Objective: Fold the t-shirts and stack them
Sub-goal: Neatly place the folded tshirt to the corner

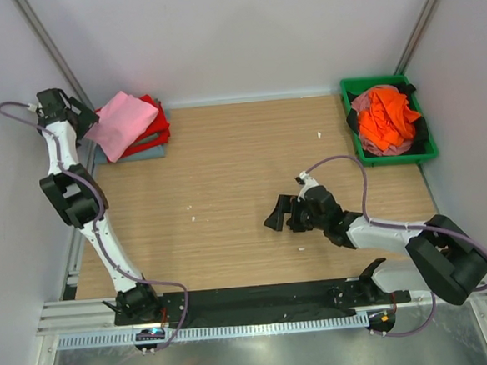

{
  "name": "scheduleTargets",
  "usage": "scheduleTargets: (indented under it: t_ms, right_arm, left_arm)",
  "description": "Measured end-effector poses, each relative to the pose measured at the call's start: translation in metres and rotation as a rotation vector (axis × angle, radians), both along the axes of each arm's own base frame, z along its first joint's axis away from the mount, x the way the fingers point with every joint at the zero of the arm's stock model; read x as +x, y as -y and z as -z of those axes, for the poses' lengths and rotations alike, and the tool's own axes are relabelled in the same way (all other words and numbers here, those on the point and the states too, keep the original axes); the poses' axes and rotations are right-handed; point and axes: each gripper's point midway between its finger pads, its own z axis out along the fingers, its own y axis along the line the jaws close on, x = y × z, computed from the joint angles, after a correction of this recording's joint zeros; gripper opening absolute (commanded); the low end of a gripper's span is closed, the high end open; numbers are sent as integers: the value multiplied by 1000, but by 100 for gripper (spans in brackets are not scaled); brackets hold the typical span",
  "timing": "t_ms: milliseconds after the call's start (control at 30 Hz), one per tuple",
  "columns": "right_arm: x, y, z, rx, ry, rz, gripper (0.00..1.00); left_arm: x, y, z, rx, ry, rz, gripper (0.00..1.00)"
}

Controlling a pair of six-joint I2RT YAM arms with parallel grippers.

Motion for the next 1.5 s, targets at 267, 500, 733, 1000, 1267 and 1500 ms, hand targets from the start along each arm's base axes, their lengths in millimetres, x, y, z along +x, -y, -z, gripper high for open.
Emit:
scheduleTargets:
  t_ms: [267,500,733,1000,1267,1500]
  right_arm:
    - [-3,1,-1,11,7,-5,100]
    - [-3,1,-4,21,20,-6,100]
    - [-5,2,-5,30,30,-7,100]
    - [-6,2,-5,36,35,-9,100]
    - [-6,1,-6,39,37,-11,100]
    - [-6,1,-6,39,37,-12,100]
  left_arm:
    - [-4,13,-33,28,53,-11,100]
    - [39,67,-63,127,123,78,97]
    - [102,165,-92,244,267,216,89]
    - [121,149,-21,309,173,170,86]
    - [120,128,-2,442,101,170,68]
    - [130,133,-20,494,156,184,30]
